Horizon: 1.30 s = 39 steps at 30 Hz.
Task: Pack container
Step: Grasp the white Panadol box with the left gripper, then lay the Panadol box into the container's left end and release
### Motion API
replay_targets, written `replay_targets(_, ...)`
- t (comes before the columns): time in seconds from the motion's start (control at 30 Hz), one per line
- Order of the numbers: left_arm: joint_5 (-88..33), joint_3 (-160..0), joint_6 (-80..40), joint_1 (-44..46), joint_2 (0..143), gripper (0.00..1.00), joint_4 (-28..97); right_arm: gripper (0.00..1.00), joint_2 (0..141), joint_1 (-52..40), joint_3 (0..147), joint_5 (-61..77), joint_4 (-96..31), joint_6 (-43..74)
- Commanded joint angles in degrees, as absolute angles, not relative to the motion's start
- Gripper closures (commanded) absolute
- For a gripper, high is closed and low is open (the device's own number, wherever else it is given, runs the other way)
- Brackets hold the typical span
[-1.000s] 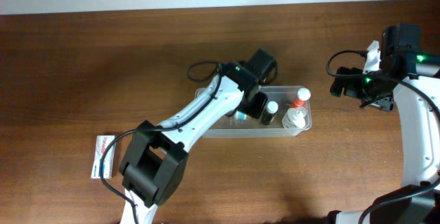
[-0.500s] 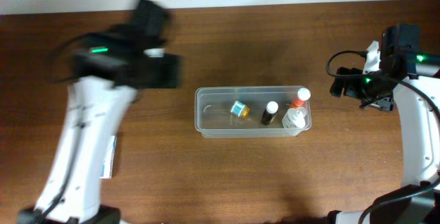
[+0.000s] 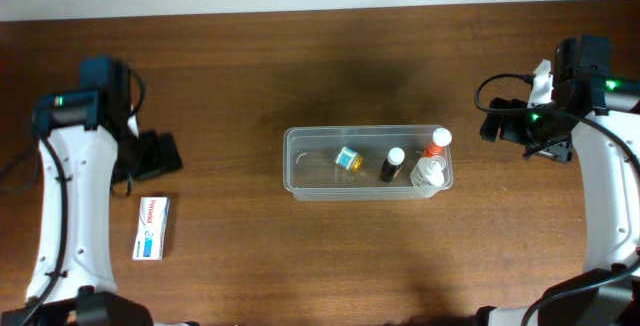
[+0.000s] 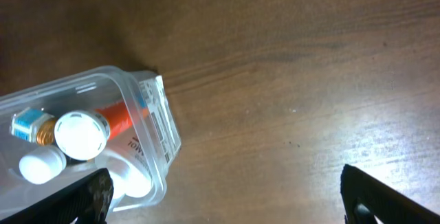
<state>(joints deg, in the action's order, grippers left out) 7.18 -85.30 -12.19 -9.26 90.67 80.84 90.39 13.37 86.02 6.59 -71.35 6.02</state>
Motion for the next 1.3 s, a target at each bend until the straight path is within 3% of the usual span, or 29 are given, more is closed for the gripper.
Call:
replay_targets(0.0,1.19,-76.07,-5.45,-13.45,89.23,0.01,76.53,0.02,90.39,13.54,86.15,6.92,-71.35,6.02)
replay_targets(0.27,-0.97,-64.93,-6.76,-20.16,97.19,0.01,65.76,0.02,90.39,13.54,86.15,6.92,-71.59,6.0)
replay_targets(0.73,-0.27,-64.86,-6.76,-20.47,109.75,0.02,60.34,0.02,90.39,13.54,86.15,6.9,-71.61,6.0)
replay_targets(0.8,-0.25,-64.86,-6.76,-20.45,109.84,0.09,60.4,0.02,90.39,13.54,86.15,6.9,-71.61,6.0)
replay_targets(0.9,-0.27,-64.88,-6.79,-20.45,109.8,0.32,60.45,0.02,90.39,13.54,86.15,6.9,-71.61,6.0)
replay_targets(1.03,-0.27,-65.3,-6.79,-20.4,109.8,0.54,60.97,0.02,90.39,13.54,86.15,6.9,-71.61,6.0)
replay_targets(1.27,-0.71,-72.55,-8.12,-19.31,107.59,0.64,66.83,0.02,90.39,13.54,86.15,6.9,-71.59,6.0)
